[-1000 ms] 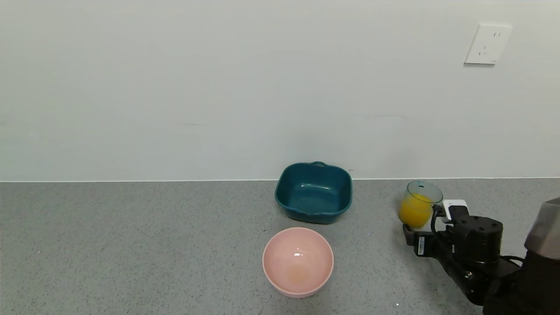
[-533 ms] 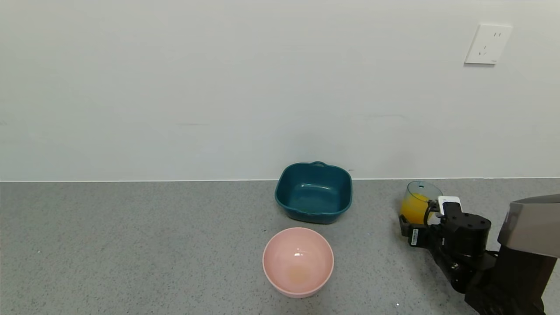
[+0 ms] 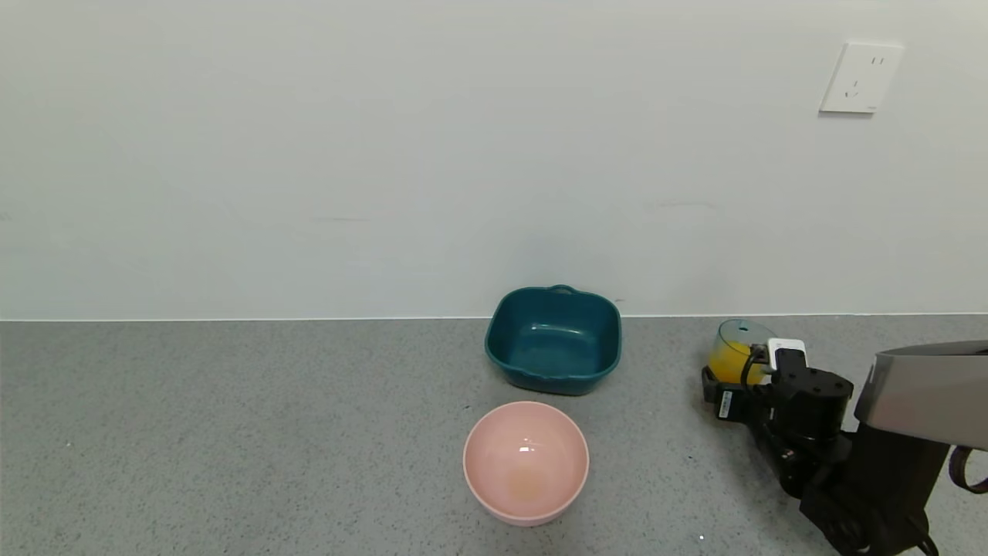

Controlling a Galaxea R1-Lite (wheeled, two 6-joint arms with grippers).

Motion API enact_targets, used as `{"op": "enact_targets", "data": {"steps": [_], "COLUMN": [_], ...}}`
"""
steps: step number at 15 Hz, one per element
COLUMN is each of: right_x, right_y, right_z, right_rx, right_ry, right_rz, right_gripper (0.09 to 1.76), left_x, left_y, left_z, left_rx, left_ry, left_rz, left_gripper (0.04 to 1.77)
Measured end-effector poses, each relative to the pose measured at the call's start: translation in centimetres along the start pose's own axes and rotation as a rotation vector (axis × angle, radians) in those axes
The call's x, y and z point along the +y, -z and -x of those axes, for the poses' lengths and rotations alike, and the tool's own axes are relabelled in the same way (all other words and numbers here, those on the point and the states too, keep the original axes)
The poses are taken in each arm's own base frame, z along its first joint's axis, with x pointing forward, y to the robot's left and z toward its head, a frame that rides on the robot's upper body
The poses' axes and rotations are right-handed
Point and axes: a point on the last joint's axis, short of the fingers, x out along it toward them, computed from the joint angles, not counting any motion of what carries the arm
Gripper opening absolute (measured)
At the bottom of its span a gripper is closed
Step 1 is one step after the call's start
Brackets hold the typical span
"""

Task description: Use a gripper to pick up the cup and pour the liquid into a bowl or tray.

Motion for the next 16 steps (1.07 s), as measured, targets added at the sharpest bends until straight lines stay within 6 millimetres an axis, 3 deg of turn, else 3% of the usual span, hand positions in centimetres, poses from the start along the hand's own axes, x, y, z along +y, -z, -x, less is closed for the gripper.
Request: {"op": "enact_targets", "data": {"steps": [8, 16], "right_x": [-0.1, 0.1], "right_y": [0.3, 0.6], "right_z": [-2.7, -3.9], "right_rx": [-0.034, -0.038], "right_ry": [0.026, 0.024], "right_rz": [-0.010, -0.012], "right_gripper": [1.71, 1.71], "left_x": [0.0, 0.0], "left_y": [0.0, 0.0], "left_z": [0.0, 0.0], "left_rx": [0.000, 0.000], "left_ry": [0.000, 0.000], "left_rz": [0.000, 0.000], "left_gripper": [1.72, 1.72]}}
